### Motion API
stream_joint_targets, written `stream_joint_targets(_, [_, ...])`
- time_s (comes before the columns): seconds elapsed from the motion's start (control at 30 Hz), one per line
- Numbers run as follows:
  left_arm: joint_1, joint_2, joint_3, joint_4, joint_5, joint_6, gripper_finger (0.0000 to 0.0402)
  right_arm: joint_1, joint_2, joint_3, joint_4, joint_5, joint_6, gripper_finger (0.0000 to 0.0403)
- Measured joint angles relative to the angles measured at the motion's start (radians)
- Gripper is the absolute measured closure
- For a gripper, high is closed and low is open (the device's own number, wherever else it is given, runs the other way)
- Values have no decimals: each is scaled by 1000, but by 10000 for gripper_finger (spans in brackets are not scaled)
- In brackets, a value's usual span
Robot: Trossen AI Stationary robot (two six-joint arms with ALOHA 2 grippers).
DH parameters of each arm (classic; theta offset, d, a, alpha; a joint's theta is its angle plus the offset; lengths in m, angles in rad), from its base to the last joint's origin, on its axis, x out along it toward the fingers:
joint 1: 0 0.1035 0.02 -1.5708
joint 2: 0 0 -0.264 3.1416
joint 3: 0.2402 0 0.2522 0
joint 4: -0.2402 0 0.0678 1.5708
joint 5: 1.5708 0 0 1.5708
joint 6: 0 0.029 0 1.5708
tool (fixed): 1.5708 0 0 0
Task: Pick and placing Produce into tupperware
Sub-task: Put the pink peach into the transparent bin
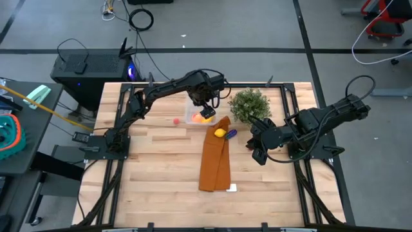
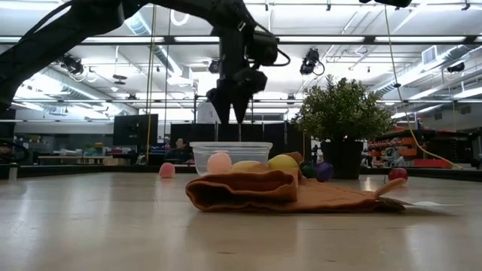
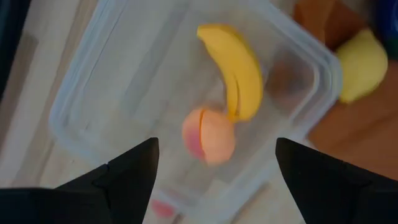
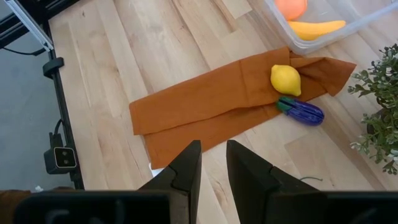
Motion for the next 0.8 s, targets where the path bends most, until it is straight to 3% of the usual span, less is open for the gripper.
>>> stream_joint_targets(0.2, [-25, 0, 101, -142, -31, 11, 74, 0, 0, 0, 0, 0, -3, 320])
stream_joint_targets(0.6, [-151, -55, 113, -143, -7, -92, 90, 0, 0, 0, -1, 12, -20, 320])
stream_joint_targets(0.8, [-269, -55, 112, -142, -7, -173, 91, 0, 0, 0, -1, 15, -29, 320])
